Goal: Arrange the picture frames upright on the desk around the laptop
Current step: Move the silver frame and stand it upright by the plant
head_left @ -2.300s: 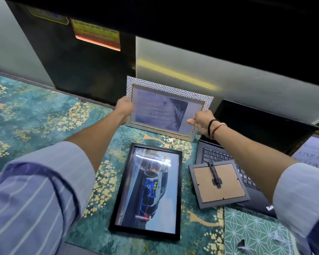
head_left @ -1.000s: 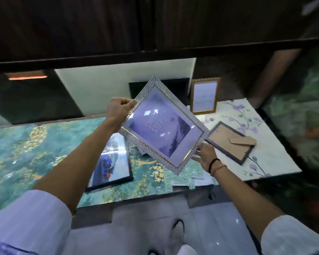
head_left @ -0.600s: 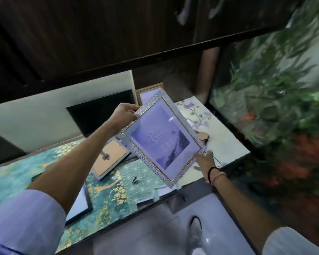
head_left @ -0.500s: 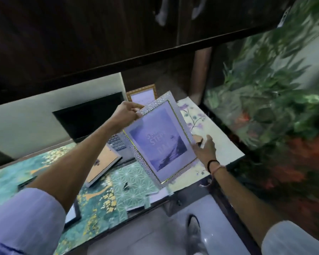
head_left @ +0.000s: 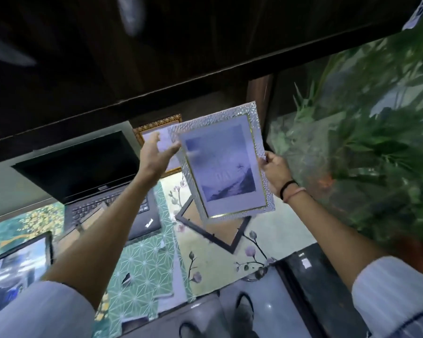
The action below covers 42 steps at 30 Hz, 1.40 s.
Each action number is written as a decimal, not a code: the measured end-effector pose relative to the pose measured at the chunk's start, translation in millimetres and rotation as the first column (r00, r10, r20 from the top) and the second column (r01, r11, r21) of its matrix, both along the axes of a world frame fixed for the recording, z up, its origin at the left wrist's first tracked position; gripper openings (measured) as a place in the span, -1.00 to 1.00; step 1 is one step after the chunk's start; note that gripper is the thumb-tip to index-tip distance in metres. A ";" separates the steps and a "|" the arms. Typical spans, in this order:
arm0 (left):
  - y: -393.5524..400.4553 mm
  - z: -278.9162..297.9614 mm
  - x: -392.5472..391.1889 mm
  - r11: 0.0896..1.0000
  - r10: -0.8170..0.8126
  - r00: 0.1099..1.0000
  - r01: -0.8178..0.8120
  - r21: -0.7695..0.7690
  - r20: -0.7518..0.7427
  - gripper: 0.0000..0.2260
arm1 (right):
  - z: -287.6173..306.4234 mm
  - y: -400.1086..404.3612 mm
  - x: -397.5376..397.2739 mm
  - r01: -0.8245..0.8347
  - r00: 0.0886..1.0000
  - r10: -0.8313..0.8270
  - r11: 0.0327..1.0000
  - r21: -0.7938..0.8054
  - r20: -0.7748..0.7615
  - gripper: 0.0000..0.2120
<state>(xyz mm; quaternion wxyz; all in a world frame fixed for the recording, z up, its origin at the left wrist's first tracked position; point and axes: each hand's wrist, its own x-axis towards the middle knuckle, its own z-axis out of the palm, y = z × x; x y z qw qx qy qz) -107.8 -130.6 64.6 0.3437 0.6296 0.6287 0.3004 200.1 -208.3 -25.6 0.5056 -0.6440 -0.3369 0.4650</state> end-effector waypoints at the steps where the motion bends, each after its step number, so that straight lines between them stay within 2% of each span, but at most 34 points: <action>1: 0.2 -10.4 2.3 0.993 0.030 0.995 -0.019 -0.120 0.092 -0.36 | 0.9 9.6 5.4 0.036 0.999 -0.036 0.999 -0.007 0.017 -0.80; 2: 2.3 -21.0 6.3 0.972 0.046 0.984 -0.004 -0.237 0.173 -0.42 | -3.6 20.5 12.6 0.064 0.998 -0.064 0.998 0.006 0.025 -0.82; 4: 13.2 -36.9 19.9 0.933 0.040 0.971 0.048 -0.356 0.235 -0.71 | -12.3 46.1 27.1 0.077 0.997 -0.078 0.996 0.033 0.023 -0.87; 5: 19.7 -41.6 26.7 0.923 0.042 0.966 0.061 -0.380 0.256 -0.73 | -14.9 56.9 31.2 0.073 0.997 -0.075 0.996 0.043 0.032 -0.89; 6: 29.7 -46.5 34.8 0.910 0.057 0.960 0.063 -0.409 0.274 -0.66 | -18.0 69.5 35.8 0.071 0.997 -0.073 0.996 0.049 0.039 -0.84; 8: 52.5 -53.8 49.9 0.911 0.066 0.962 0.050 -0.409 0.264 -0.59 | -23.1 93.2 43.1 0.025 0.997 -0.031 0.996 0.089 0.068 -0.77; 12: 86.2 -59.3 72.3 0.941 0.103 0.970 -0.023 -0.338 0.221 -0.95 | -21.9 127.0 51.3 -0.002 0.985 -0.022 0.990 0.141 0.173 -0.69; 14: 103.0 -64.6 79.3 0.950 0.111 0.965 -0.033 -0.310 0.236 -0.91 | -17.2 138.8 54.1 -0.013 0.956 -0.024 0.992 0.123 0.292 -0.74; 17: 121.9 -73.4 83.7 0.955 0.138 0.965 -0.071 -0.287 0.222 -0.86 | -6.0 151.6 52.3 0.008 0.888 -0.050 0.995 0.095 0.458 -0.60; 19: 132.5 -79.4 84.2 0.953 0.182 0.963 -0.124 -0.275 0.198 -0.72 | -3.7 159.8 49.8 0.025 0.866 -0.049 0.998 0.055 0.498 -0.63; 22: 139.7 -79.9 90.0 0.959 0.199 0.957 -0.147 -0.244 0.209 -0.64 | -5.1 172.1 48.3 0.035 0.897 -0.028 0.999 -0.008 0.441 -0.80; 24: 142.3 -79.1 93.8 0.968 0.192 0.953 -0.144 -0.207 0.236 -0.75 | -2.6 176.1 47.2 0.014 0.907 -0.003 1.000 -0.023 0.421 -0.90; 25: 142.4 -78.3 96.2 0.972 0.185 0.952 -0.140 -0.190 0.246 -0.84 | -3.0 178.9 47.8 -0.003 0.911 0.017 0.999 -0.032 0.412 -0.86; 26: 142.1 -77.4 98.7 0.975 0.180 0.951 -0.139 -0.173 0.251 -0.89 | -3.8 182.0 49.0 -0.023 0.916 0.043 0.998 -0.054 0.399 -0.68; 27: 144.5 -80.0 100.0 0.979 0.172 0.953 -0.136 -0.153 0.250 -0.90 | -3.9 185.3 50.9 -0.040 0.920 0.065 0.997 -0.073 0.386 -0.55; 29: 148.4 -84.7 100.7 0.981 0.174 0.957 -0.147 -0.127 0.234 -0.84 | -3.5 190.3 52.6 -0.066 0.925 0.105 0.991 -0.117 0.366 -0.47; 32: 153.1 -95.7 98.8 0.978 0.197 0.960 -0.180 -0.102 0.196 -0.97 | -9.9 198.6 55.5 -0.108 0.935 0.149 0.984 -0.141 0.323 -0.63; 34: 155.1 -102.5 98.7 0.975 0.218 0.959 -0.207 -0.077 0.182 -0.94 | -15.2 203.0 54.6 -0.131 0.936 0.162 0.984 -0.117 0.312 -0.62; 37: 161.2 -109.7 98.5 0.973 0.230 0.960 -0.224 -0.053 0.162 -0.93 | -25.4 212.4 56.0 -0.126 0.940 0.155 0.986 -0.110 0.304 -0.77; 38: 164.7 -111.2 98.4 0.973 0.231 0.959 -0.225 -0.059 0.165 -0.88 | -30.5 217.6 57.6 -0.133 0.940 0.160 0.985 -0.107 0.302 -0.75; 41: 177.6 -115.2 97.6 0.971 0.235 0.960 -0.227 -0.069 0.150 -0.78 | -37.1 228.7 57.8 -0.130 0.948 0.155 0.986 -0.105 0.279 -0.39; 42: 181.0 -115.8 97.5 0.970 0.241 0.961 -0.235 -0.059 0.135 -0.77 | -39.9 232.1 58.0 -0.136 0.950 0.159 0.986 -0.102 0.270 -0.34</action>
